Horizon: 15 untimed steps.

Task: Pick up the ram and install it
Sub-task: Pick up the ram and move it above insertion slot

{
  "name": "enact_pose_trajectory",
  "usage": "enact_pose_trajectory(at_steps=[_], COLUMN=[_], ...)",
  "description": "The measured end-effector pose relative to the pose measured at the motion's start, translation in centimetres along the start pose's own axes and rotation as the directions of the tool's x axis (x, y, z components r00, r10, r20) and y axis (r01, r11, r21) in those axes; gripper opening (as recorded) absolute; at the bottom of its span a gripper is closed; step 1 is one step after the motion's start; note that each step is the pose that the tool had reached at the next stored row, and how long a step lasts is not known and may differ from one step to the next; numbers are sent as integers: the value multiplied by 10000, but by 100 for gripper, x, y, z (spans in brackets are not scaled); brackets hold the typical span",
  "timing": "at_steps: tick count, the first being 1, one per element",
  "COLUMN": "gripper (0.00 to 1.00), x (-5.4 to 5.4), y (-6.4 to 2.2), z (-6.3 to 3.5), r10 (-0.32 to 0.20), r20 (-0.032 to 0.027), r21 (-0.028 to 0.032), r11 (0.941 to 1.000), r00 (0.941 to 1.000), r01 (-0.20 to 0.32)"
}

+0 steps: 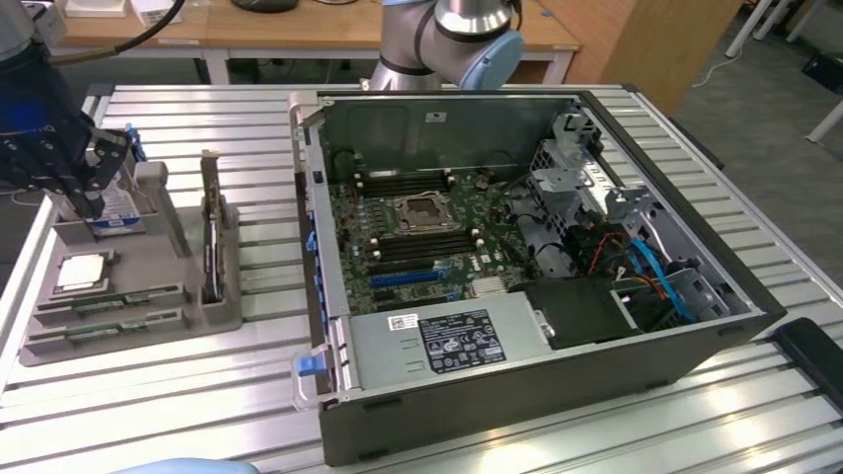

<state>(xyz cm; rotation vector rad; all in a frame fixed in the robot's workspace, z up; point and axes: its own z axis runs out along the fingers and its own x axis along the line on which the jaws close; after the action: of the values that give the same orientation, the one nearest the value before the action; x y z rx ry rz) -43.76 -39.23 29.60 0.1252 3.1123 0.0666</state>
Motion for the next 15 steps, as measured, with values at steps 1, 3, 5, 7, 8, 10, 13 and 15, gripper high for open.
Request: enact_pose_trajectory(at_steps=[1, 3, 5, 7, 8, 10, 13, 15], gripper=[10, 10, 10, 11, 11, 16, 29, 29], x=[0, 0, 0, 0, 0, 0, 0, 6], y=[0, 0, 0, 0, 0, 0, 0, -1], z=[0, 0, 0, 1, 1, 1, 1, 8], r10=[0, 0, 0, 1, 0, 0, 1, -5], r20=[0, 0, 0, 1, 0, 1, 1, 9], r21=[0, -1, 0, -1, -1, -2, -2, -7], r11=[10000, 10000, 10000, 10000, 10000, 10000, 10000, 10000], r00=[10000, 10000, 10000, 10000, 10000, 10000, 10000, 10000], r01=[0, 0, 0, -1, 0, 0, -1, 5])
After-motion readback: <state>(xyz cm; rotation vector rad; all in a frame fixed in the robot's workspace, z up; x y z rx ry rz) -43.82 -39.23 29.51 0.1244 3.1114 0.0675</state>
